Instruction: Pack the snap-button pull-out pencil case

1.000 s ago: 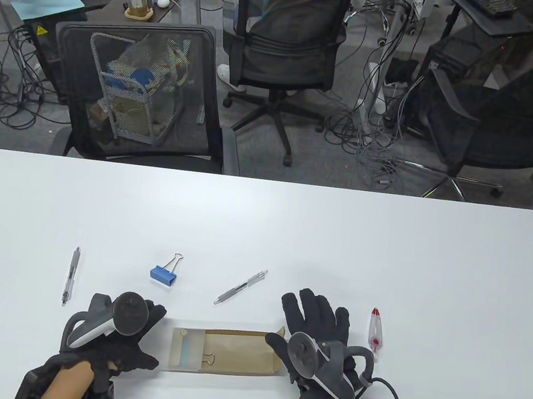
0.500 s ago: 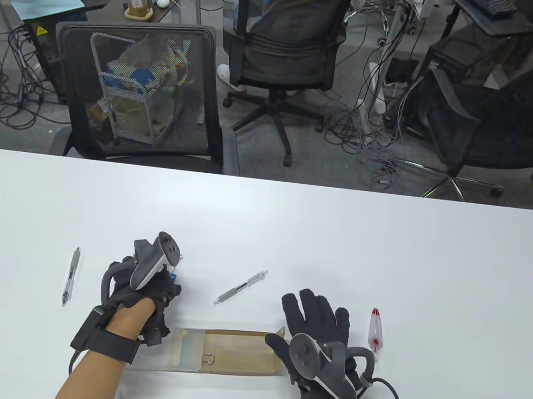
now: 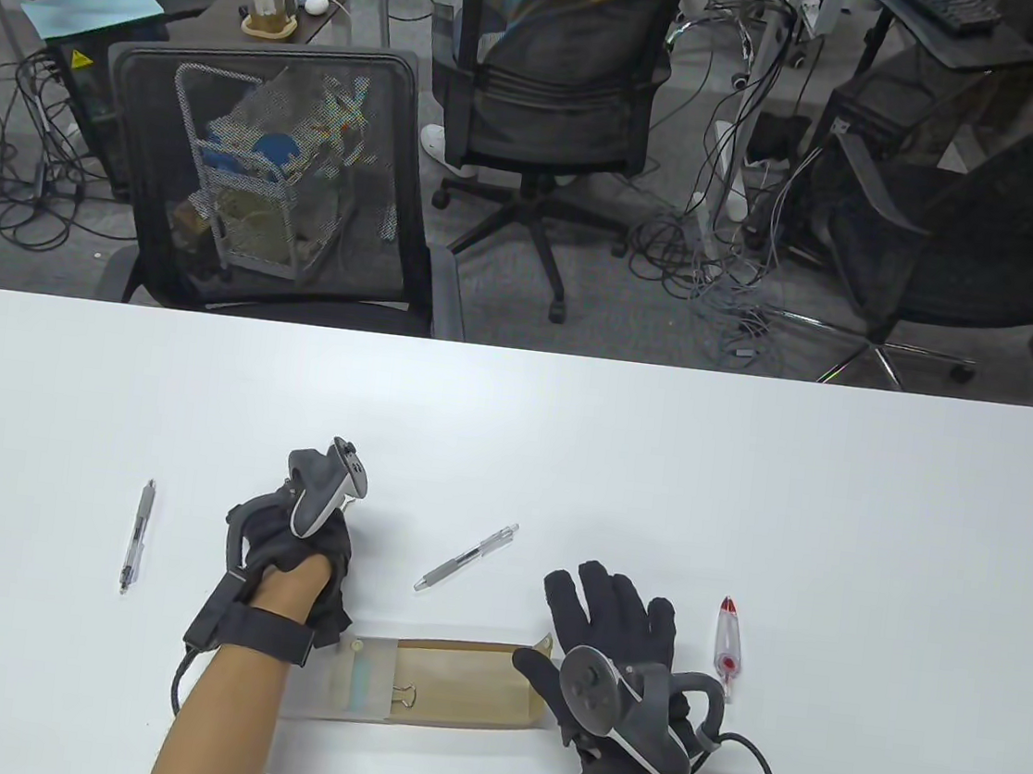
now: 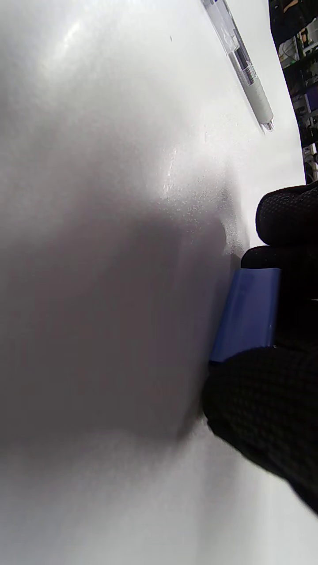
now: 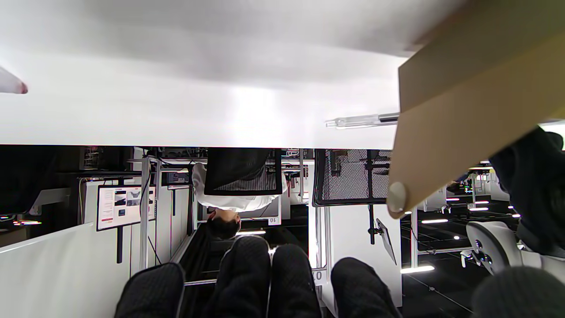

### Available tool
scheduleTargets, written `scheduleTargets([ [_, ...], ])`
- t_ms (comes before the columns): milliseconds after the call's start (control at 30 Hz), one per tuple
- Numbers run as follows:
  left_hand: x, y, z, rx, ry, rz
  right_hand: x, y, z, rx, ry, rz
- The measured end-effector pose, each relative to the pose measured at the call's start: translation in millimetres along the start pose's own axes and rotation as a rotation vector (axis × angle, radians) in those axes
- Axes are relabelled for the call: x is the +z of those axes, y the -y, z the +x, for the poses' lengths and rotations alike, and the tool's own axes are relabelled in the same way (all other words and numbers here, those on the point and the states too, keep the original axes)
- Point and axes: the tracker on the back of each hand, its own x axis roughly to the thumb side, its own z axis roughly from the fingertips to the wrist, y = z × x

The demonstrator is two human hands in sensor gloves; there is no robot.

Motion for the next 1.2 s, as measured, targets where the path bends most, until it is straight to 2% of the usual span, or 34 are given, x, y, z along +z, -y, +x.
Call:
scheduleTargets([
  [200,5.5,-4.2,-5.6,0.042,0.057,-0.015,-0.1,-0.5,0.1,-0.002,0.001,0.002],
  [333,24.8,-10.4,-10.5,0.109,0.226,0.024,0.0,-1.2,1.2,0.003,0.002,0.009],
  [500,74.2,-10.9,-18.9,0.096,0.558,0.11,-0.1,-1.3,2.3,0.007,0.004,0.01],
  [700,136.8,6.2,-42.5,0.057,0.83,0.195,0.0,-1.5,4.0,0.02,0.005,0.015],
  [867,161.7,26.5,-56.8,0.027,0.916,0.207,0.1,-1.4,4.9,0.03,0.003,0.018],
  [1000,161.6,35.7,-62.0,0.049,0.922,0.204,0.1,-1.5,5.4,0.04,0.0,0.024],
  [1200,162.9,34.4,-70.1,0.065,0.915,0.224,2.2,9.7,17.0,-0.037,0.044,0.008],
])
